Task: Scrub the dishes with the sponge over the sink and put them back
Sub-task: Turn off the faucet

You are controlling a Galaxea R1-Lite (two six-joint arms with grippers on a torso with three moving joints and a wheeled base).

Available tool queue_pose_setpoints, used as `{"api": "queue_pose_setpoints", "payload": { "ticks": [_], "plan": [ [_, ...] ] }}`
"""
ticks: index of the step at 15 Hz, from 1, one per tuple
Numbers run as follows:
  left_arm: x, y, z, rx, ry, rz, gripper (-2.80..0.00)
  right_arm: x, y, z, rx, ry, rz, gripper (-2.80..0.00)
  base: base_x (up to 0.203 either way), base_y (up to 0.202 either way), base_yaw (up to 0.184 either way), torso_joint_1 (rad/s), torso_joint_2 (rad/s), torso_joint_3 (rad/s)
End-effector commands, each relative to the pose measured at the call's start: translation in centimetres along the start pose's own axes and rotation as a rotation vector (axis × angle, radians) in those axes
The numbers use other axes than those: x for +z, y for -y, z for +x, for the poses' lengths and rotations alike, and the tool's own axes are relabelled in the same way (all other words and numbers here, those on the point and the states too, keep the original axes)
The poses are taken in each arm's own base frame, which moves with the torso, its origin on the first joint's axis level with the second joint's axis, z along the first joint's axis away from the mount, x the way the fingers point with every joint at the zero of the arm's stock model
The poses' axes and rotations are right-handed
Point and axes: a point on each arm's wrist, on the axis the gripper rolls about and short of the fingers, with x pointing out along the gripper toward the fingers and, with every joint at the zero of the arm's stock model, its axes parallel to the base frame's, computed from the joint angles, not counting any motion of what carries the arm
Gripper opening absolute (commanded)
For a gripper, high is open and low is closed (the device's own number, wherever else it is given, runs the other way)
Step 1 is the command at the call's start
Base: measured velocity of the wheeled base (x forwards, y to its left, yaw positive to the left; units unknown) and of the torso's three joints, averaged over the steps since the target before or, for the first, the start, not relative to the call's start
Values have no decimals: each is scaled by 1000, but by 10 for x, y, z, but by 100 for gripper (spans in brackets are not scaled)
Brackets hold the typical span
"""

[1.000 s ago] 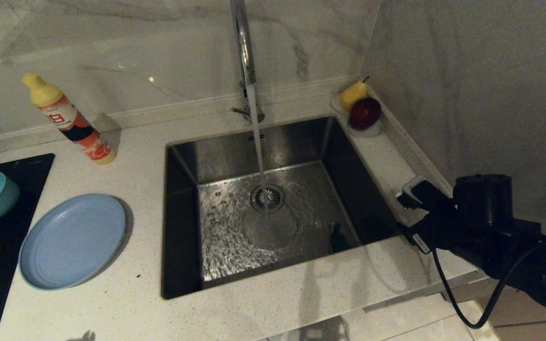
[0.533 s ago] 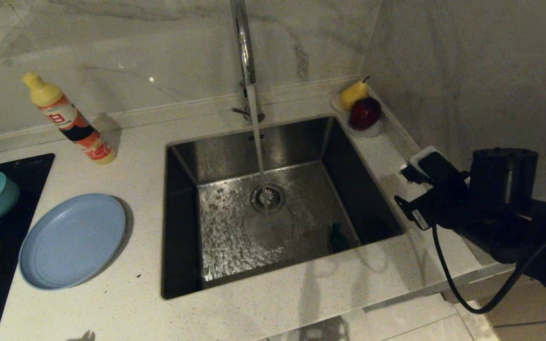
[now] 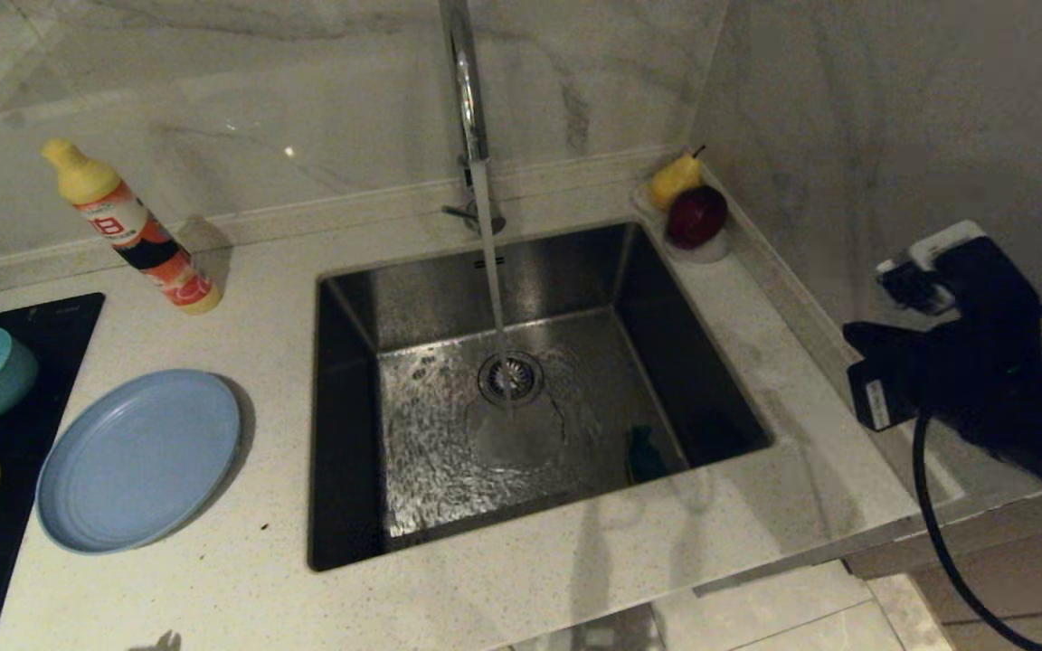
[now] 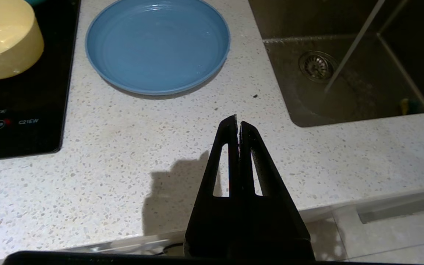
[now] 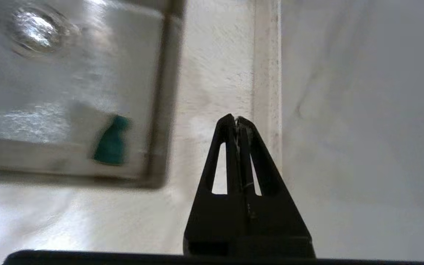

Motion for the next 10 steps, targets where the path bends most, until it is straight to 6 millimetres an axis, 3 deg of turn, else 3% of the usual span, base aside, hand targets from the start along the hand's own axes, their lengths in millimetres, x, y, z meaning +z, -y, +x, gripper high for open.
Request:
{"api": "queue_pose_setpoints", "payload": {
  "ticks": [1,3,6,10],
  "plan": [
    [-6,0,1,2,-20,0,-280,15,29,-61,23,95,114,-280,0,0,0,0,0,0],
    [-6,0,1,2,-20,0,-280,2,45,-105,93,101,162,-280,0,0,0,0,0,0],
    [-6,0,1,2,-20,-1,-280,-50,53,-164,88,85,195,-280,0,0,0,0,0,0],
    [-6,0,1,2,-20,0,-280,-124,33,-206,6,65,197,-280,0,0,0,0,0,0]
  ]
}}
